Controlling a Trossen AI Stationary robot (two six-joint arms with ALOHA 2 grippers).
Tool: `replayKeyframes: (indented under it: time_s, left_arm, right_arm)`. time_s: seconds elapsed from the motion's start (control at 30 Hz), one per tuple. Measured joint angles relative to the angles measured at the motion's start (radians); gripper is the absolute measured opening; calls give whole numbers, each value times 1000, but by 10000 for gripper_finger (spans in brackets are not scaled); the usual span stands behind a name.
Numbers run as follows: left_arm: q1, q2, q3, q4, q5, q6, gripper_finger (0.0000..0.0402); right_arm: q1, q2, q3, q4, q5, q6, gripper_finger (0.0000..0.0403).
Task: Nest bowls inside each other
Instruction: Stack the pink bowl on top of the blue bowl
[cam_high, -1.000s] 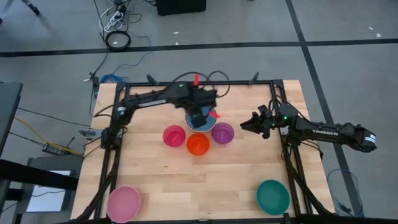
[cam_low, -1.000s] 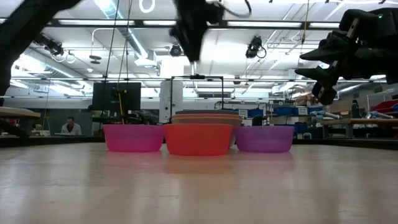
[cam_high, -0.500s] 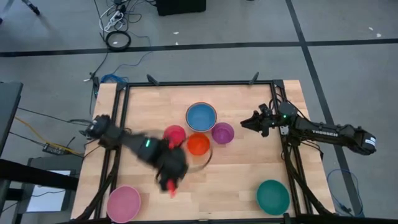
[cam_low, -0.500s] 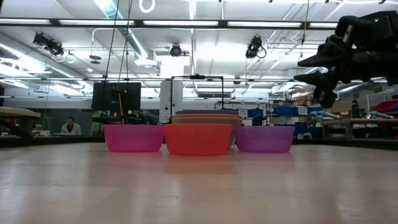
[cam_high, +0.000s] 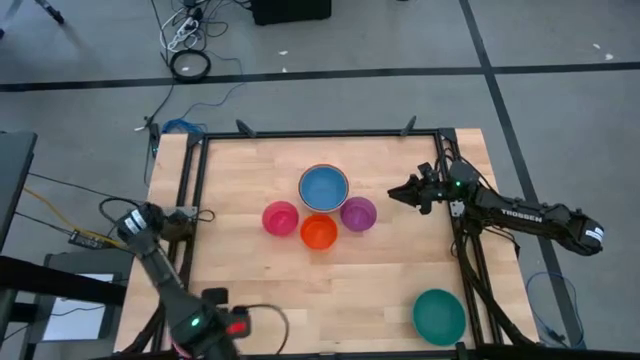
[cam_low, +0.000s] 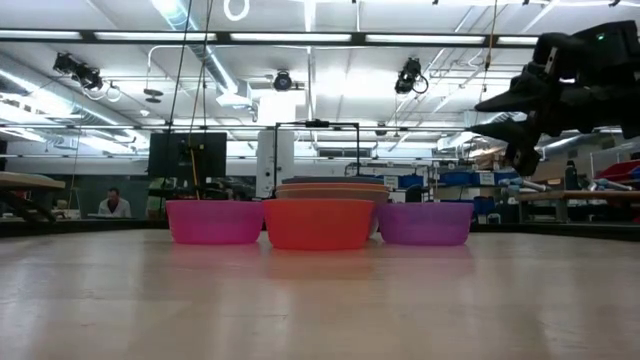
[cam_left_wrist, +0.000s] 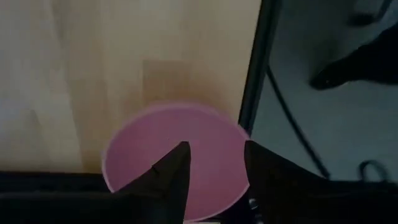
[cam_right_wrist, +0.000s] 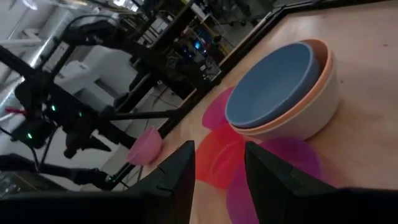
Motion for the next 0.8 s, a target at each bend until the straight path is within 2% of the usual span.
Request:
replayKeyframes:
  time_s: [0.17,0.33,0.53,0.6,0.8]
  left_arm:
    - [-93,0,-74,50,-13,9,141]
    - [-130,0,-128,58,-29,130,124]
    - [-115,0,-164,10,-202,325,119]
    - [-102,0,-191,5,-229,358,119]
    - [-96,0,-268,43,-190,413,119]
  right_arm:
    - [-11,0,0,0,-1,33,129]
    - [-8,0,0,-2,-2,33,129]
    - [-8,0,0,-11,9,33,129]
    - [-8,0,0,-14,9,33,129]
    - [-7,0,0,-17,10,33,129]
